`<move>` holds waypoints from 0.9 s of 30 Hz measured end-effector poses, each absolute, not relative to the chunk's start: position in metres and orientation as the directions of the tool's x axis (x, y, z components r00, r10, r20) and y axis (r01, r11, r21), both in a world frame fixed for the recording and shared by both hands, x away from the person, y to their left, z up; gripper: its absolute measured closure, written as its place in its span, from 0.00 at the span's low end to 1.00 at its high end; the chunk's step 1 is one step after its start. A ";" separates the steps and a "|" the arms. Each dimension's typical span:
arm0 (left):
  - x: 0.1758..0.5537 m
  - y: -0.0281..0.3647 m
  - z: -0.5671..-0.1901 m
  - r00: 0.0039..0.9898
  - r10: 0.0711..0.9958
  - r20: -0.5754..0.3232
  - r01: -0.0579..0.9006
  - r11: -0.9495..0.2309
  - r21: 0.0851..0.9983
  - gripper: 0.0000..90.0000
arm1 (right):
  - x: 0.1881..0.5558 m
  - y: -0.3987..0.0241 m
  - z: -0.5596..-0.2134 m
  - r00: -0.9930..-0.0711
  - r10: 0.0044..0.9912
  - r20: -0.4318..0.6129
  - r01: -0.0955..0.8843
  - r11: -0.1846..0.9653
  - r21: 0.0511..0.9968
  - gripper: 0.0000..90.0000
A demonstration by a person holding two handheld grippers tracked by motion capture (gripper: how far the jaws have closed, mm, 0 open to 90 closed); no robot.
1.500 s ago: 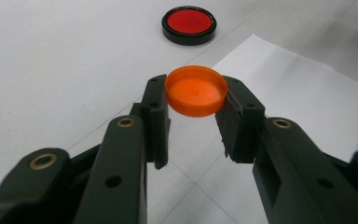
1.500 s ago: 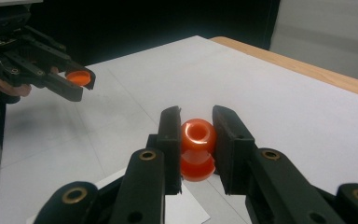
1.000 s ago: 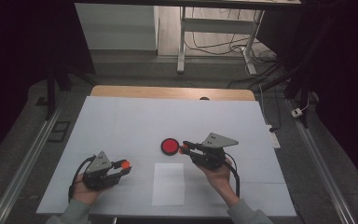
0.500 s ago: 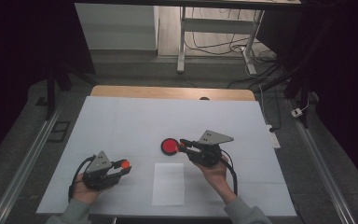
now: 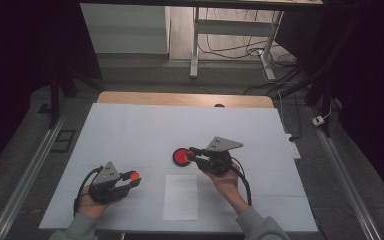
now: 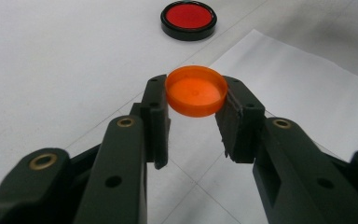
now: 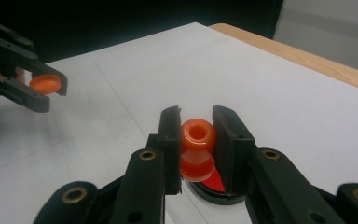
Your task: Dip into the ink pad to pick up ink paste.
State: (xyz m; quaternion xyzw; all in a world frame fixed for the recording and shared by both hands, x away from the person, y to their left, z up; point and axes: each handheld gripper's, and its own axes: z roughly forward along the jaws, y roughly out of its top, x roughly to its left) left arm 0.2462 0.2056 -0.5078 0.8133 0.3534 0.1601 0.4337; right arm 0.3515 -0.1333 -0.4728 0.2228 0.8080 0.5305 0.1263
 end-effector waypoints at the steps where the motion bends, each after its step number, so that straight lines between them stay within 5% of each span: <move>1: 0.246 0.205 -0.508 0.700 0.712 -0.046 0.435 -0.375 0.818 0.72 | 0.353 -0.133 -0.474 -0.868 0.495 0.033 0.227 0.338 0.913 0.80; 27: 0.247 0.206 -0.508 0.695 0.717 -0.046 0.438 -0.372 0.818 0.72 | 0.385 -0.107 -0.494 -0.857 0.515 0.028 0.264 0.390 0.882 0.80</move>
